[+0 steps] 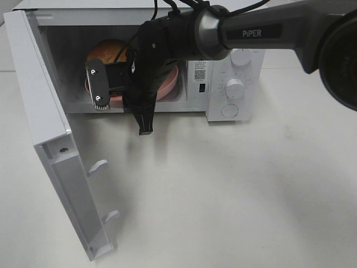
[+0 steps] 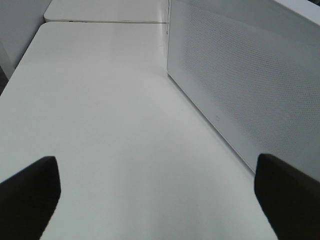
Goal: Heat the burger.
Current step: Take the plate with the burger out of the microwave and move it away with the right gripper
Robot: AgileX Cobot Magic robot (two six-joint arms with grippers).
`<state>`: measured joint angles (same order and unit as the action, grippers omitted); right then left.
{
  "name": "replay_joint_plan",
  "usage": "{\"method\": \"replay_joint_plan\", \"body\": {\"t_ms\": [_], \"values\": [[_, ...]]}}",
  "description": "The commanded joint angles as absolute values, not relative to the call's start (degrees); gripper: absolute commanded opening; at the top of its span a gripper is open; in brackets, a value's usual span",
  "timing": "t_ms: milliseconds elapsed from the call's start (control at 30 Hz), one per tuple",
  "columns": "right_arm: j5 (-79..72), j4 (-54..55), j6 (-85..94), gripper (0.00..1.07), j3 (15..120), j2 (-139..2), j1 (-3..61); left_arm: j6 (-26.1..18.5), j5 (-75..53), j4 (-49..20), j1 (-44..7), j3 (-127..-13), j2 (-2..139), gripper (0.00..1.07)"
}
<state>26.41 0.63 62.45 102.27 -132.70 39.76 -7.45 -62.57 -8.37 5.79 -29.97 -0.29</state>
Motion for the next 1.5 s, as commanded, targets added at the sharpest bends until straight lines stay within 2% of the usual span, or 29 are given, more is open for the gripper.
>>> {"method": "replay_joint_plan", "body": {"t_ms": [33,233,667,1500], "values": [[21.8,0.0,64.2,0.00,96.5,-129.3,40.2,-7.4,-61.8,-8.4,5.8,-29.9,-1.3,0.98],[12.7,-1.0,65.0,0.00,86.5,-123.8,40.2,-7.4,-61.8,-8.4,5.8,-29.9,-1.3,0.98],[3.3,-1.1,67.7,0.00,72.2,-115.7,40.2,-7.4,-61.8,-8.4,5.8,-29.9,-1.3,0.98],[-3.4,-0.5,67.7,0.00,51.5,-99.6,41.0,-7.4,-61.8,-8.4,5.8,-29.9,-1.3,0.98]]}}
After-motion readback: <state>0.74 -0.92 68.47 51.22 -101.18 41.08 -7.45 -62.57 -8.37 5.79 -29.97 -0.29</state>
